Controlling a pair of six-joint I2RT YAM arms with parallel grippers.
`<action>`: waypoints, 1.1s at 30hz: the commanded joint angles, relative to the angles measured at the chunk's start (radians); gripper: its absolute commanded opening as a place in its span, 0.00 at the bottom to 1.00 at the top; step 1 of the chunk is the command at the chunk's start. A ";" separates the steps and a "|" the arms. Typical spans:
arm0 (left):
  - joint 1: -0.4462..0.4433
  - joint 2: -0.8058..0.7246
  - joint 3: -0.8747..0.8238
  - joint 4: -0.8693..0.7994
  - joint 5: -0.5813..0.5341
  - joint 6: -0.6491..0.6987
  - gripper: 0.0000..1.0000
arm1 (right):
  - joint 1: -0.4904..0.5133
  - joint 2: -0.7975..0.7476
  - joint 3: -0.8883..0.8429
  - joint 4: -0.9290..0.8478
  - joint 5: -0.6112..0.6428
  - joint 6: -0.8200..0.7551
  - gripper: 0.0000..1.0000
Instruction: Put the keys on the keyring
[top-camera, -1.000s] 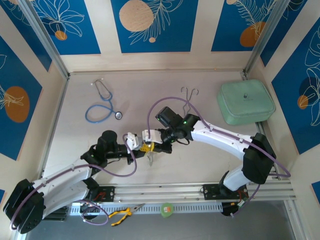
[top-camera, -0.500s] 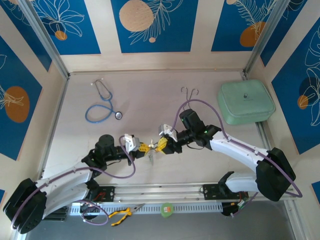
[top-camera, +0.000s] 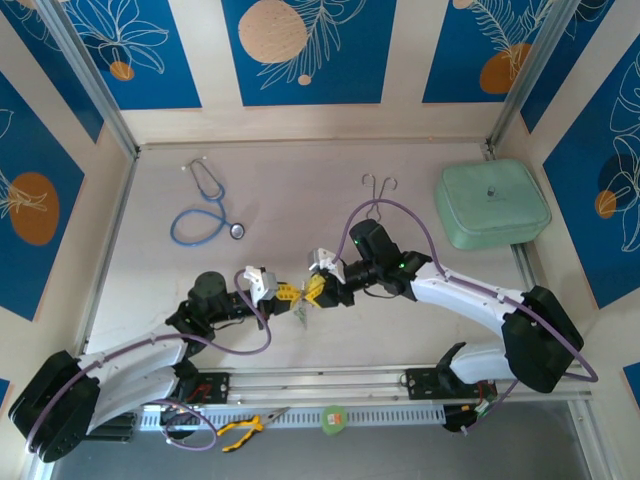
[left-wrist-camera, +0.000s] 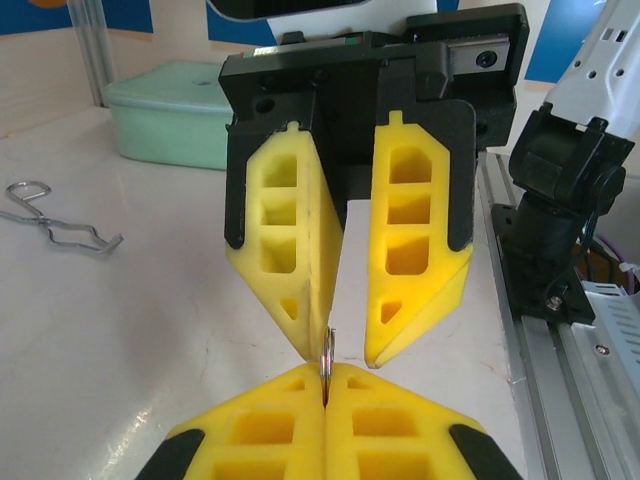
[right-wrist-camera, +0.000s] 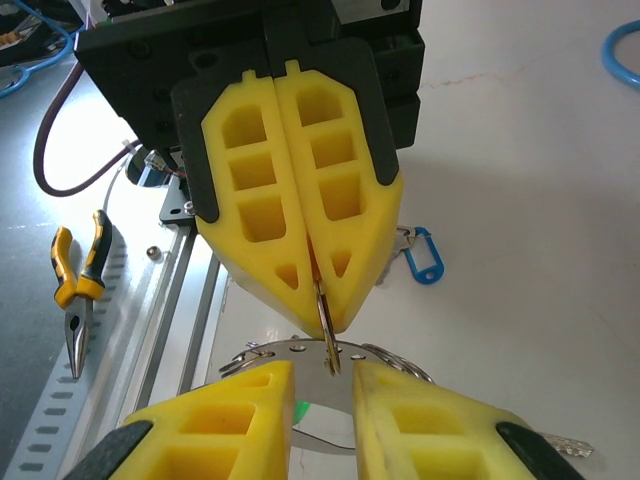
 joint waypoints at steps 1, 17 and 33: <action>-0.007 0.004 -0.005 0.065 0.023 -0.018 0.00 | 0.010 0.020 0.028 0.007 -0.020 0.013 0.19; -0.008 -0.011 -0.008 0.041 0.023 -0.010 0.00 | 0.015 0.040 0.067 -0.005 -0.069 0.005 0.11; -0.009 -0.041 0.063 -0.179 0.033 0.074 0.11 | 0.062 0.082 0.199 -0.269 0.002 -0.174 0.00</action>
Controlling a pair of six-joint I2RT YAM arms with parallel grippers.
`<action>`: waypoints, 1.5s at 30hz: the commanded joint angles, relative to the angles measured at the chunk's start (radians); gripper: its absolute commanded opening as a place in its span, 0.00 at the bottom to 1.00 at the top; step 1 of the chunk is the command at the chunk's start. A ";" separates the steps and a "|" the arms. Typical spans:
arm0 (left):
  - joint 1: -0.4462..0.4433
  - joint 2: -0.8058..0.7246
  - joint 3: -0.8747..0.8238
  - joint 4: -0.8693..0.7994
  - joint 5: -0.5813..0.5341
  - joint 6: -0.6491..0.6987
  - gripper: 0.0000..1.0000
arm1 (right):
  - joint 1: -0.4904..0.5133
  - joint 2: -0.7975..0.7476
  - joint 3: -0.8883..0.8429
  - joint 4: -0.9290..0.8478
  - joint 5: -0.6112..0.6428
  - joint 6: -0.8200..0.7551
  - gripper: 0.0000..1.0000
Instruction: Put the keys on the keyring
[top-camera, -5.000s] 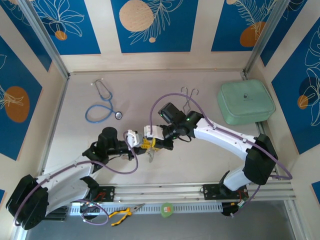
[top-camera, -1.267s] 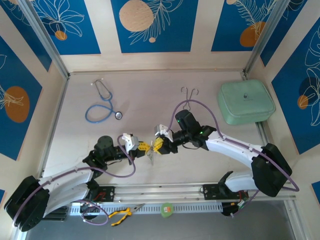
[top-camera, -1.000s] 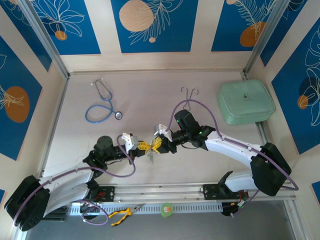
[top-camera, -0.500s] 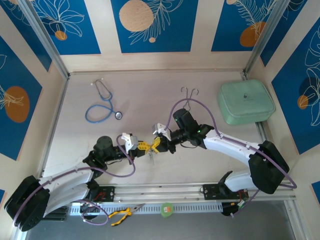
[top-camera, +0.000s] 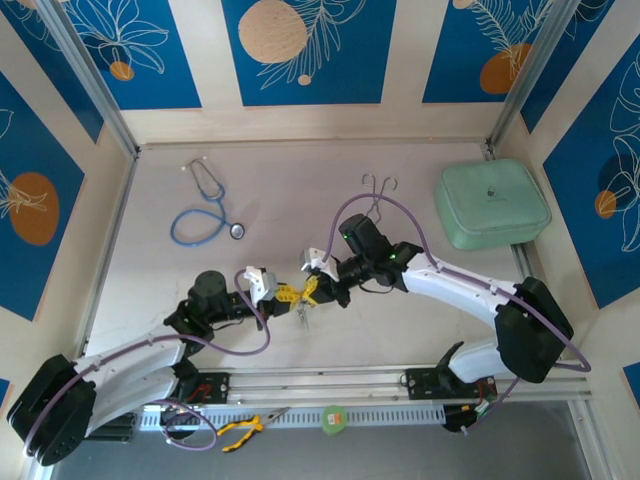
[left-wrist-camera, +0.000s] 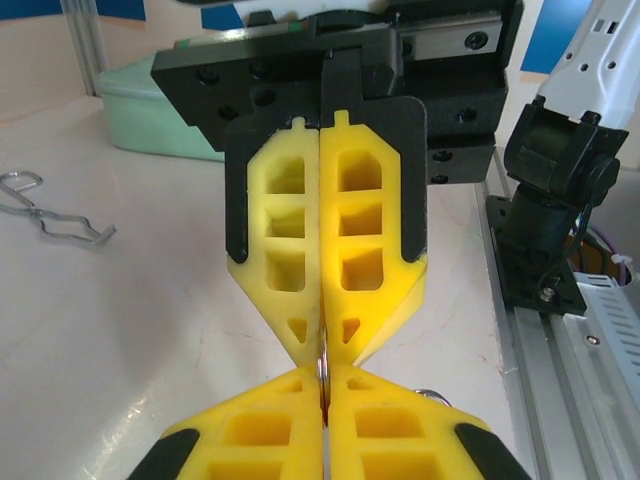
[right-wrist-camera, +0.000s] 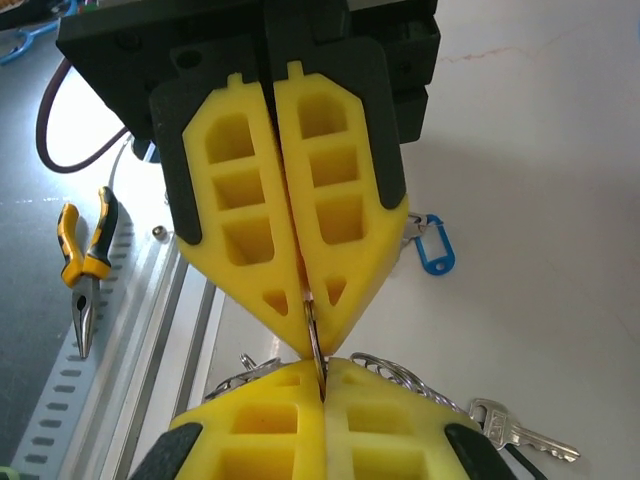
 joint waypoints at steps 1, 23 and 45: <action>-0.008 -0.013 0.050 -0.108 0.024 0.063 0.12 | 0.034 0.017 0.082 -0.110 -0.020 -0.093 0.00; -0.011 -0.100 0.063 -0.189 -0.102 0.308 0.00 | -0.182 -0.246 -0.183 0.204 0.136 0.213 0.31; -0.008 -0.056 0.154 -0.139 -0.681 0.366 0.00 | -0.061 -0.077 -0.005 0.081 0.365 0.285 0.28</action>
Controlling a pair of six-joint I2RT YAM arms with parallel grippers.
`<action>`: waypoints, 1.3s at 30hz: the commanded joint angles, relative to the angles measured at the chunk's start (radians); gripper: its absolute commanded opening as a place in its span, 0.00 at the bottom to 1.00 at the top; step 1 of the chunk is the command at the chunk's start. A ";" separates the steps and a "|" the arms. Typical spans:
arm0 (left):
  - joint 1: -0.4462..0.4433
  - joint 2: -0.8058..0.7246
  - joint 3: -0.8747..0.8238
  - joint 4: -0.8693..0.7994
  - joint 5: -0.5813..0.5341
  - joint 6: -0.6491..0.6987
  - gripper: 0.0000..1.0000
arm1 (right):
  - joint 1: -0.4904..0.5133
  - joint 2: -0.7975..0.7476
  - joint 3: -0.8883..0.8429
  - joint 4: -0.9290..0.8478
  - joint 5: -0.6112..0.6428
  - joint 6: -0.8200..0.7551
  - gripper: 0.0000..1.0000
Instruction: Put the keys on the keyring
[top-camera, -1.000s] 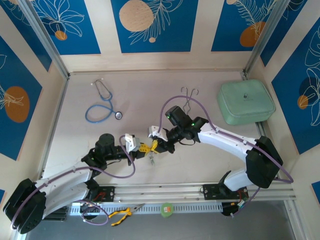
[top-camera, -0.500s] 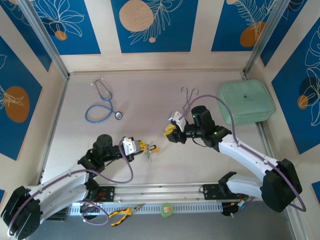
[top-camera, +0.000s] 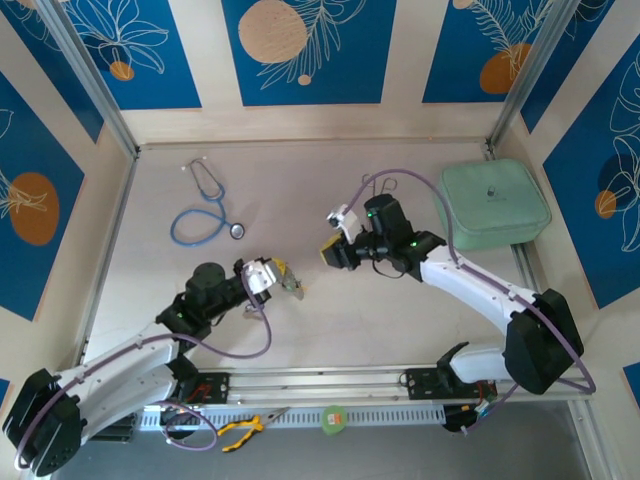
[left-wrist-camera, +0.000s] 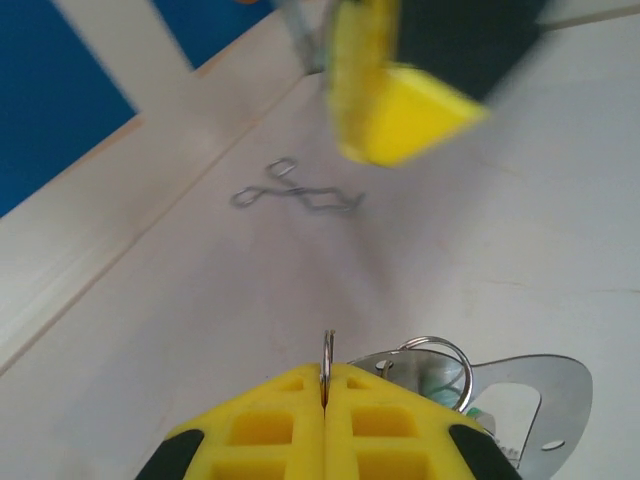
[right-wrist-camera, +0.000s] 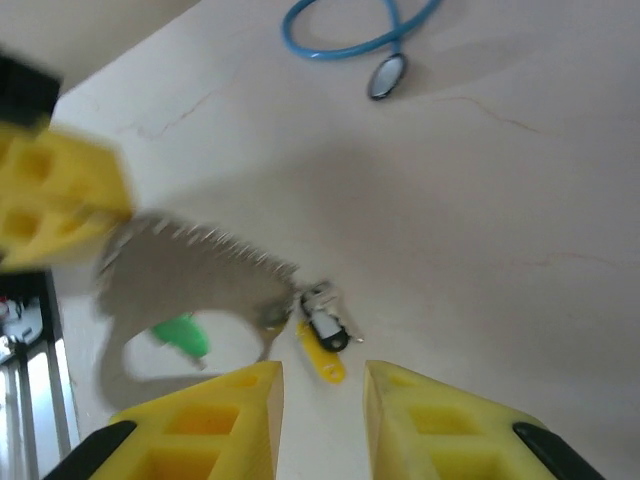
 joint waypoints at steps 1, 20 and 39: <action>-0.004 0.020 0.046 0.084 -0.224 -0.043 0.00 | 0.102 0.000 -0.025 0.022 0.063 -0.158 0.28; 0.147 0.147 0.044 0.186 -0.353 -0.294 0.00 | 0.451 0.519 0.064 0.397 0.181 -0.393 0.33; 0.172 0.155 0.045 0.170 -0.290 -0.306 0.00 | 0.453 0.791 0.298 0.389 0.190 -0.347 0.39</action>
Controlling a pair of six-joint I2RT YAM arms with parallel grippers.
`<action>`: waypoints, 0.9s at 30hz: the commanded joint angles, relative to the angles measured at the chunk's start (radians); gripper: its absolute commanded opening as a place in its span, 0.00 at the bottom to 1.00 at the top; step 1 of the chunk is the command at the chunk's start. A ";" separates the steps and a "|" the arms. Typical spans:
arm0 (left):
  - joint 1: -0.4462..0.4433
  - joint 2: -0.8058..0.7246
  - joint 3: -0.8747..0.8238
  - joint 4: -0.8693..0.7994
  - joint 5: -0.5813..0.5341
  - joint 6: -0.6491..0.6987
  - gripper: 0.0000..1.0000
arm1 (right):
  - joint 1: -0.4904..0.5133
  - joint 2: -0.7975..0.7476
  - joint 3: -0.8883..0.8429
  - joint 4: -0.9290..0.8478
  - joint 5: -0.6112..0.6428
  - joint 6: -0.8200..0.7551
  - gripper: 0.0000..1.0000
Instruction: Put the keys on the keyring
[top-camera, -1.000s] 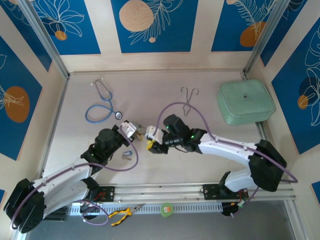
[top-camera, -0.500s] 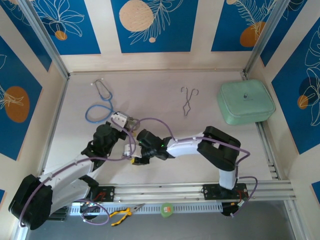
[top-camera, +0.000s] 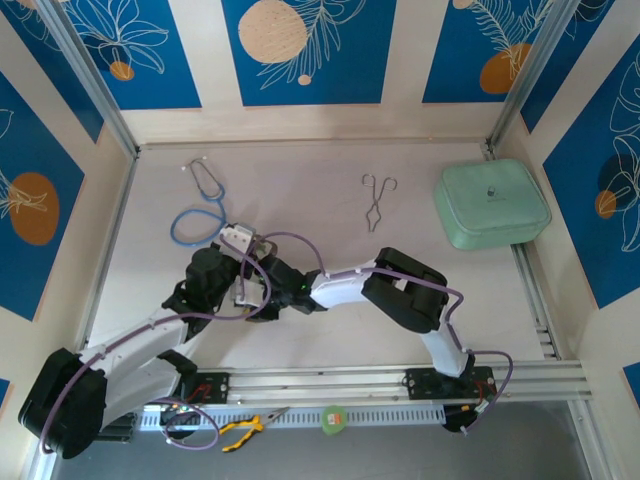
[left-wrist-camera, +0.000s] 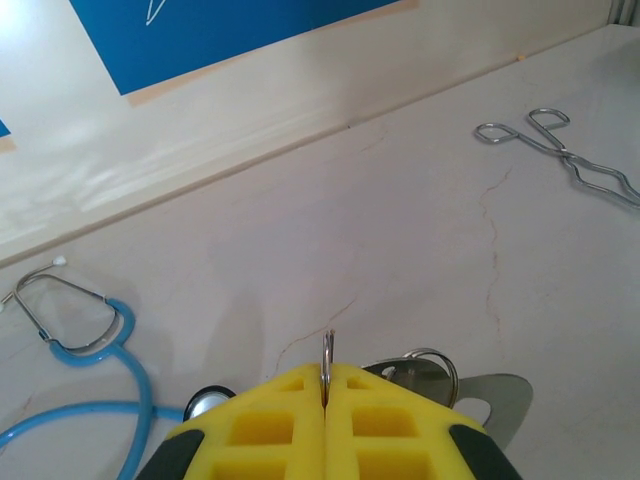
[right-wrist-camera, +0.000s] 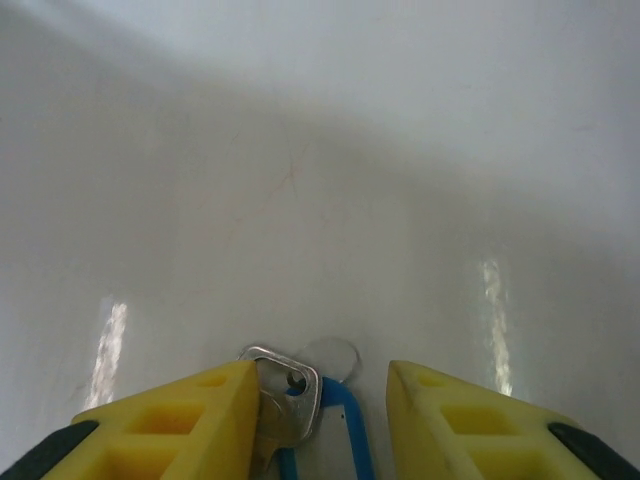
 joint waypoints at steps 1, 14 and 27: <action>0.011 -0.007 0.024 0.030 0.029 -0.016 0.00 | 0.001 0.033 0.035 -0.046 -0.027 0.028 0.38; 0.009 -0.037 0.028 -0.019 0.062 0.025 0.00 | -0.081 -0.189 -0.210 -0.273 -0.026 -0.059 0.19; 0.007 -0.002 0.040 -0.001 0.175 0.043 0.00 | -0.185 -0.470 -0.315 -0.396 -0.009 0.172 0.28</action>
